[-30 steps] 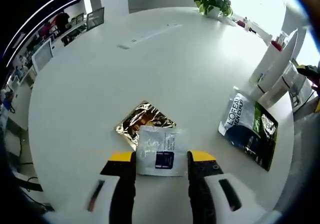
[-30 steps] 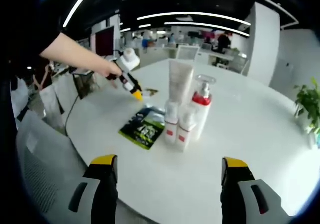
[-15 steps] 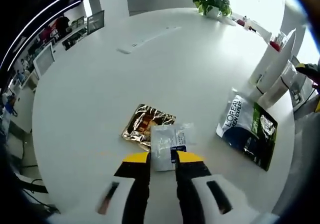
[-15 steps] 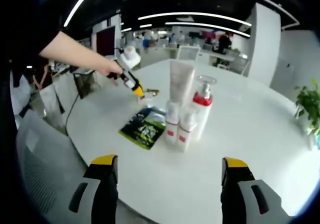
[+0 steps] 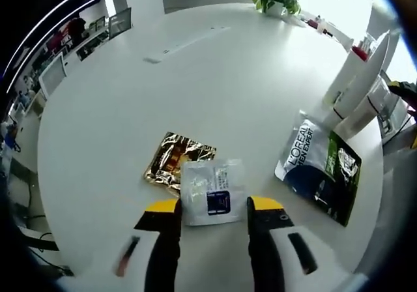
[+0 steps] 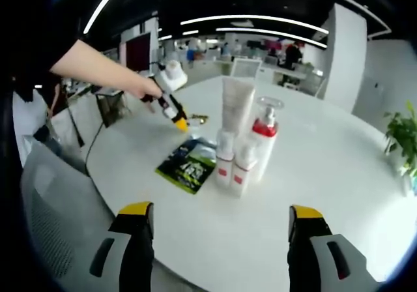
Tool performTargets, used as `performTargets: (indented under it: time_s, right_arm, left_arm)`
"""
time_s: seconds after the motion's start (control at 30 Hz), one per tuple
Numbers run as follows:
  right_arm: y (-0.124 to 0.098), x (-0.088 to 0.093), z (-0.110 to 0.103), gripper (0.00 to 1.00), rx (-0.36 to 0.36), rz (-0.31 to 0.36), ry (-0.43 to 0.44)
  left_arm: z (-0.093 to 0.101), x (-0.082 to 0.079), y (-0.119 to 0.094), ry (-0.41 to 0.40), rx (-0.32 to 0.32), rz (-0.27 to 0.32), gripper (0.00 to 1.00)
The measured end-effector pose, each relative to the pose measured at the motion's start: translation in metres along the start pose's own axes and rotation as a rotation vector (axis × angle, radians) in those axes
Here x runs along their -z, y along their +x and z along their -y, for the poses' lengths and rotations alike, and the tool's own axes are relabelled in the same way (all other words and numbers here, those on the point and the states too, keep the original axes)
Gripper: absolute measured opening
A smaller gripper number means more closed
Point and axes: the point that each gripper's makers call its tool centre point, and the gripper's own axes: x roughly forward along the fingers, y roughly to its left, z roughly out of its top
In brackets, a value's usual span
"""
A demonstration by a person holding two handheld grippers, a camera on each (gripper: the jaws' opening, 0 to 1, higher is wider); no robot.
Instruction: Arrange the skincare products in the storage area until every visible bottle or jar stands upright without overlapping.
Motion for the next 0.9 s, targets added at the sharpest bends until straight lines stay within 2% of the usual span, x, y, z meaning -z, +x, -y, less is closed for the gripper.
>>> performTargets:
  time_s: [0.37, 0.9]
  right_arm:
    - [0.0004, 0.0012, -0.0003, 0.88, -0.001, -0.006, -0.004]
    - [0.0012, 0.0015, -0.0021, 0.88, -0.009, -0.009, -0.009]
  left_arm:
    - [0.0011, -0.0015, 0.0006, 0.026, -0.010, -0.008, 0.41]
    - [0.0007, -0.0041, -0.0004, 0.060, 0.015, -0.004, 0.41]
